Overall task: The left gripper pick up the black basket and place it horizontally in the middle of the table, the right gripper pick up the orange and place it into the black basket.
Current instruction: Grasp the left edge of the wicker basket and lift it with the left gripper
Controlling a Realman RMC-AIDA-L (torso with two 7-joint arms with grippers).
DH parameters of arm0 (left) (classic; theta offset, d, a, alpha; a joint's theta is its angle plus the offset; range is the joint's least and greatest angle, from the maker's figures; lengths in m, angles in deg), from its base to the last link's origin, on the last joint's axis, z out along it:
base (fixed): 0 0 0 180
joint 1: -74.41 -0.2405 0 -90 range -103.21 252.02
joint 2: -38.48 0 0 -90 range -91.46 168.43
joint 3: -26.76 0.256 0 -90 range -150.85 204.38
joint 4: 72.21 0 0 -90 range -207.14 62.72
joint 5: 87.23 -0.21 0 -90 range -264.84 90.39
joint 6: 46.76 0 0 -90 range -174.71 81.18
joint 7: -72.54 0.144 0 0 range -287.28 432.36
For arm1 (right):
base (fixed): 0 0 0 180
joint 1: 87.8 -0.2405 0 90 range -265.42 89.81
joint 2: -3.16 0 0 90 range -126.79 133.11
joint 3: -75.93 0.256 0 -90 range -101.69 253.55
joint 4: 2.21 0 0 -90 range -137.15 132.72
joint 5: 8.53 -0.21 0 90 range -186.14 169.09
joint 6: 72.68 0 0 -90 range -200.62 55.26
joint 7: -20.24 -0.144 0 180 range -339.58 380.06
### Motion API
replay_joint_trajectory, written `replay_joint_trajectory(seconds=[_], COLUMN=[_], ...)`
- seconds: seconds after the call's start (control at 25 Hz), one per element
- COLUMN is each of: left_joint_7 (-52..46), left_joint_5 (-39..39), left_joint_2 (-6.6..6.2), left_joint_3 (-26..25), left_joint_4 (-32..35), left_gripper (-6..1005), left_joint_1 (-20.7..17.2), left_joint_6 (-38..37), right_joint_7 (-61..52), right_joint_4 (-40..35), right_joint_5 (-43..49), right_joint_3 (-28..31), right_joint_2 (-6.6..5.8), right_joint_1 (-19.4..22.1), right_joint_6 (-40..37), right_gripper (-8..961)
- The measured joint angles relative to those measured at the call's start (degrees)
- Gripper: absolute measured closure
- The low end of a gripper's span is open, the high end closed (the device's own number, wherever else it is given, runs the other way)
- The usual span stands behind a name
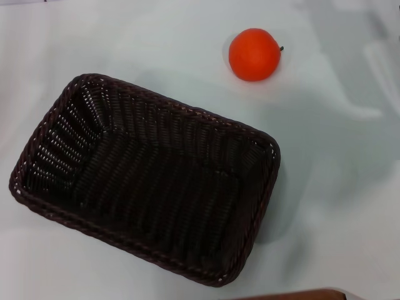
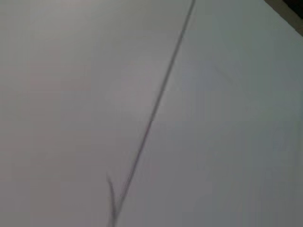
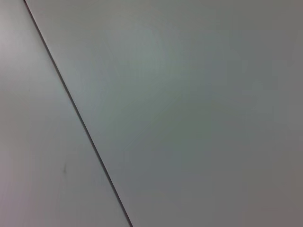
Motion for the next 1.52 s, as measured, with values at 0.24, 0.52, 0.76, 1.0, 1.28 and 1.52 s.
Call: replay_joint_trajectory(seconds=[0.24, 0.52, 0.76, 1.0, 1.28, 1.52], left_joint_7=[-17.3, -37.1, -52.3, -61.4, -65.1, -68.5], left_joint_5=[-9.1, -29.2, -42.3, -54.6, -65.2, -67.5], left_joint_2=[-5.86, -10.04, -9.25, -6.44, -4.08, -3.7], left_joint_3=[10.3, 14.3, 17.5, 20.2, 20.9, 23.4], left_joint_4=[-10.8, -25.3, -40.1, -49.5, -50.8, -49.5], left_gripper=[325, 358, 384, 285, 139, 139], left_joint_1=[-1.2, -0.4, 0.4, 3.0, 6.8, 8.1], left_joint_6=[-1.3, -0.5, 4.5, 7.8, 9.3, 11.3], right_joint_7=[0.0, 0.0, 0.0, 0.0, 0.0, 0.0], right_joint_4=[0.0, 0.2, 0.4, 0.6, 0.6, 0.5], right_joint_5=[0.0, 0.0, -0.1, -0.1, -0.1, -0.1], right_joint_3=[0.0, 0.0, 0.4, 0.5, 0.9, 1.2], right_joint_2=[0.0, -0.02, -0.09, -0.09, -0.09, -0.09], right_joint_1=[0.0, -0.2, -0.2, -0.6, -0.7, -0.6], right_joint_6=[-0.4, -2.2, -2.9, -3.9, -4.3, -5.5], right_gripper=[25, 26, 26, 26, 26, 26])
